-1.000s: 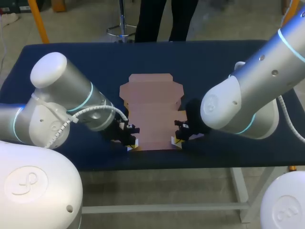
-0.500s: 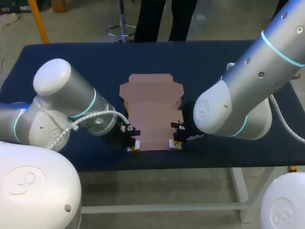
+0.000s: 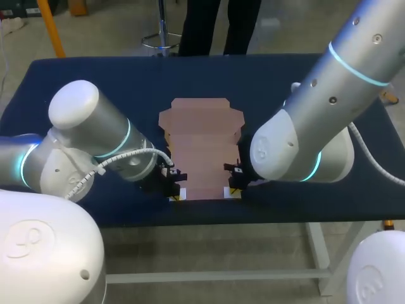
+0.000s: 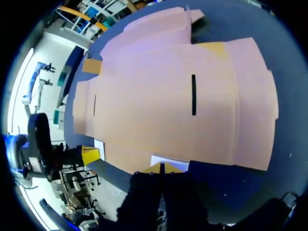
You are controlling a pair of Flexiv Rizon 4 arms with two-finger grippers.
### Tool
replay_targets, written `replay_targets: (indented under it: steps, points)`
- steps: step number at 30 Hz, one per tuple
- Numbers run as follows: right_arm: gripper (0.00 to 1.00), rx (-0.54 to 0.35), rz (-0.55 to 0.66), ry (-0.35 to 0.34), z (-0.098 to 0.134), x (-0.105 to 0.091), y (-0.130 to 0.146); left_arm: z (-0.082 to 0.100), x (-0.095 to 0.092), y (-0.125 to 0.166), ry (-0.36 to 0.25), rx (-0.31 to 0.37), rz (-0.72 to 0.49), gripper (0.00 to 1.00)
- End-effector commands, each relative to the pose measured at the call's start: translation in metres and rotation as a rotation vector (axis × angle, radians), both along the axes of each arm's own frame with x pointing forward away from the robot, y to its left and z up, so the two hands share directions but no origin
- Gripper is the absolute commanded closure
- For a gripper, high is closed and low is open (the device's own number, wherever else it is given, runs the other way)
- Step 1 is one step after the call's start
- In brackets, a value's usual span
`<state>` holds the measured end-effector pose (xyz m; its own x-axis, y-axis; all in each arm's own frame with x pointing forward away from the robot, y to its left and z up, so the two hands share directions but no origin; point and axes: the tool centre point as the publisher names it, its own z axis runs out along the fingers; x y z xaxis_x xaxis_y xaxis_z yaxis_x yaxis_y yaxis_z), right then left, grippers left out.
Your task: Assemble the packaging by folding the flat box into shape, placing the metal phone stand inside, and closing the box properly
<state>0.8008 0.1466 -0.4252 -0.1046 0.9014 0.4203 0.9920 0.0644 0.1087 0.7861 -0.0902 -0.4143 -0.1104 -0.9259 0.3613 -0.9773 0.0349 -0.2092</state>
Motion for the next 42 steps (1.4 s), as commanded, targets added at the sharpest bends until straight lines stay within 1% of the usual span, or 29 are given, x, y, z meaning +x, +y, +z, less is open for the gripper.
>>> replay_targets:
  steps: [1, 6, 11, 19, 28, 35, 40, 42]
  points:
    - [1.0, 0.005, 0.004, -0.013, 0.002, 0.0, 0.0, -0.001, 0.0, 0.001, -0.002, -0.016, -0.011, 1.0]
    - [1.0, 0.067, 0.032, -0.039, 0.021, 0.002, -0.008, 0.017, -0.001, 0.004, 0.003, -0.05, -0.017, 1.0]
    - [1.0, 0.134, 0.043, -0.038, 0.036, 0.007, -0.021, 0.035, -0.002, 0.006, 0.022, -0.1, -0.005, 1.0]
    - [1.0, 0.194, 0.026, -0.049, 0.05, 0.013, -0.041, 0.058, -0.001, 0.021, 0.012, -0.146, -0.006, 1.0]
    - [1.0, 0.263, 0.015, -0.048, 0.062, 0.025, -0.066, 0.076, 0.007, 0.041, 0.026, -0.193, 0.008, 1.0]
    - [1.0, 0.283, 0.011, -0.038, 0.068, 0.039, -0.078, 0.088, 0.02, 0.057, 0.028, -0.209, 0.027, 1.0]
    - [1.0, 0.286, 0.012, -0.026, 0.073, 0.049, -0.082, 0.096, 0.036, 0.065, 0.028, -0.204, 0.026, 1.0]
    - [1.0, 0.286, 0.009, -0.025, 0.075, 0.055, -0.085, 0.098, 0.044, 0.068, 0.044, -0.212, 0.014, 1.0]
